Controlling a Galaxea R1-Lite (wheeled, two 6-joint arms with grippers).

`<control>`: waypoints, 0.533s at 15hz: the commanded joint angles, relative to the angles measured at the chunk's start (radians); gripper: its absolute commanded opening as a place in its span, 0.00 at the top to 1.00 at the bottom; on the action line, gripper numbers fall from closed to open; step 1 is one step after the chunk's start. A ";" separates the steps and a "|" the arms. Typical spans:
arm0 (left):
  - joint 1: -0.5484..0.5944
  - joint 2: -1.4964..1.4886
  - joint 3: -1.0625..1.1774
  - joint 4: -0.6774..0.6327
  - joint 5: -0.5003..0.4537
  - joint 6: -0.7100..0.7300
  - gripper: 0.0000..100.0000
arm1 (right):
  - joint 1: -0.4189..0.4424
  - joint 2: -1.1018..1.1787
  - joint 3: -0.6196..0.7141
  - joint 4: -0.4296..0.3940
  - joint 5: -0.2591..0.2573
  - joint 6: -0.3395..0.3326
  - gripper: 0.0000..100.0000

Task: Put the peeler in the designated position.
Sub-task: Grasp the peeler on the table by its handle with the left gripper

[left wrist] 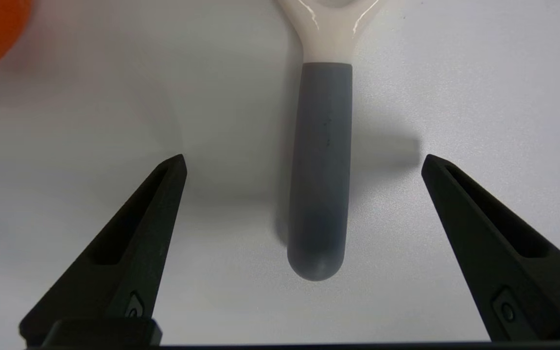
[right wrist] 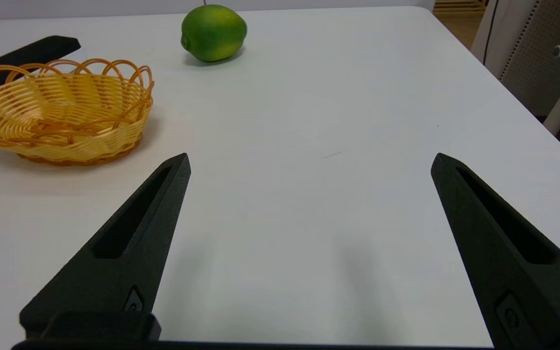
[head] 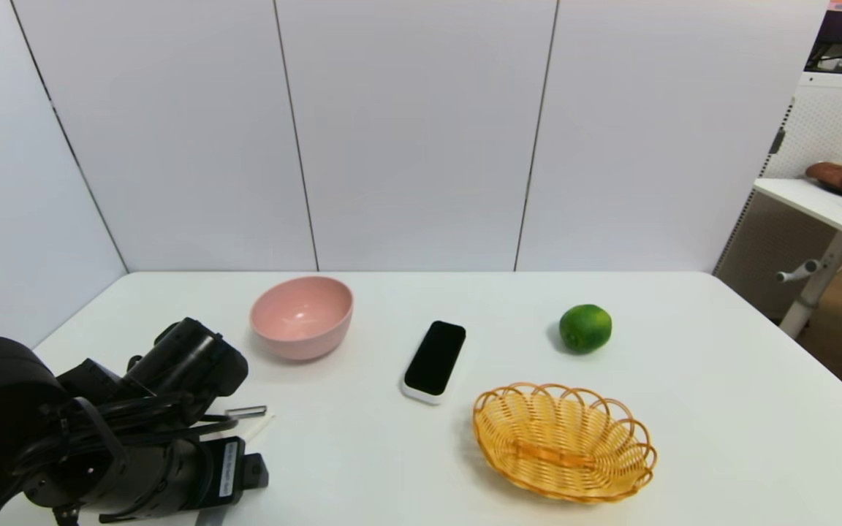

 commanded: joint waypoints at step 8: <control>0.003 0.022 -0.025 0.004 0.001 -0.002 1.00 | 0.000 0.002 0.000 0.001 0.000 -0.002 0.00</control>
